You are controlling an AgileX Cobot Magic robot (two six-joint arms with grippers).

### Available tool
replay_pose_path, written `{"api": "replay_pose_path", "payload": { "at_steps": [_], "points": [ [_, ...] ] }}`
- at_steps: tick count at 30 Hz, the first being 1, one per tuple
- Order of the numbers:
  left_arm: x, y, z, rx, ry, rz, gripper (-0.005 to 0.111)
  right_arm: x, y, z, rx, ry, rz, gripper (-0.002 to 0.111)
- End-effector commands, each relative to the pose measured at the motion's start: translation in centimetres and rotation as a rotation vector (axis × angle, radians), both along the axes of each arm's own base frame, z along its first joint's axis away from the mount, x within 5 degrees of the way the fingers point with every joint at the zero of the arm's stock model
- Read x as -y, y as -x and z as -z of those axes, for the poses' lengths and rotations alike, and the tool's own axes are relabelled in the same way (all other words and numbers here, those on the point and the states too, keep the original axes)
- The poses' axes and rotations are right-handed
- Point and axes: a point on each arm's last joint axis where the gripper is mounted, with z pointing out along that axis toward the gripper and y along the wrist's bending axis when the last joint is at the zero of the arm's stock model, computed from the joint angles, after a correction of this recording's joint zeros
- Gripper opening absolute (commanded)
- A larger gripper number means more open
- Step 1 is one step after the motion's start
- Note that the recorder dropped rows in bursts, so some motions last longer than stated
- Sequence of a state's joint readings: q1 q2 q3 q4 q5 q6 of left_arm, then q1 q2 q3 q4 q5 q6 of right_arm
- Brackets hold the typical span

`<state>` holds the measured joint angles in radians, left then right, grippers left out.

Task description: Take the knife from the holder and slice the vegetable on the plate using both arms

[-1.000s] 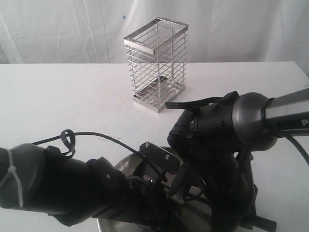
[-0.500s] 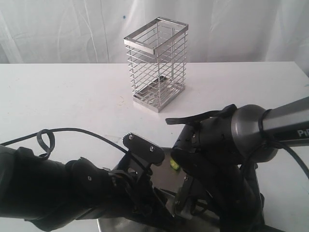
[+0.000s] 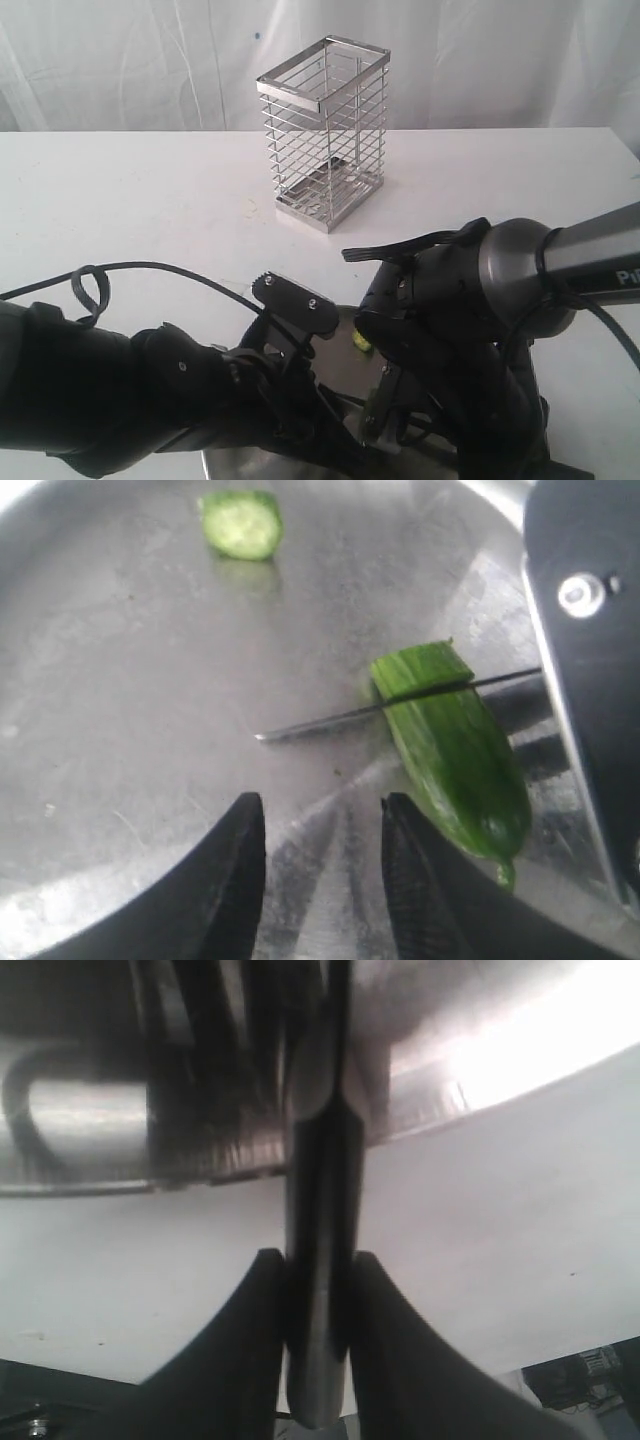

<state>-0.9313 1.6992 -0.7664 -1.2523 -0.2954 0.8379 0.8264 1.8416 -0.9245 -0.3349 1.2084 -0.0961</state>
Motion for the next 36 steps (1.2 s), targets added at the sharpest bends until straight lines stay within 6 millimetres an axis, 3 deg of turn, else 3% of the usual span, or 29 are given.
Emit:
{"api": "replay_pose_path", "payload": {
  "at_steps": [1, 12, 18, 26, 36],
  "points": [
    [-0.5, -0.2, -1.0, 0.036, 0.02, -0.041, 0.043, 0.2, 0.0, 0.0, 0.0, 0.022, -0.007, 0.0],
    [-1.4, -1.1, -1.2, 0.006, 0.04, -0.055, 0.043, 0.2, 0.0, 0.0, 0.0, 0.022, -0.007, 0.0],
    [0.3, -2.0, -1.2, -0.007, 0.061, -0.024, 0.043, 0.2, 0.1, 0.0, -0.001, 0.019, -0.001, 0.0],
    [1.1, -2.6, 1.3, -0.059, 0.011, -0.013, 0.043, 0.1, 0.2, 0.0, -0.006, 0.015, 0.006, 0.0],
    [0.8, -3.2, 2.3, -0.026, -0.033, -0.047, 0.043, 0.1, 0.2, 0.0, -0.012, 0.01, 0.015, 0.0]
  ]
}}
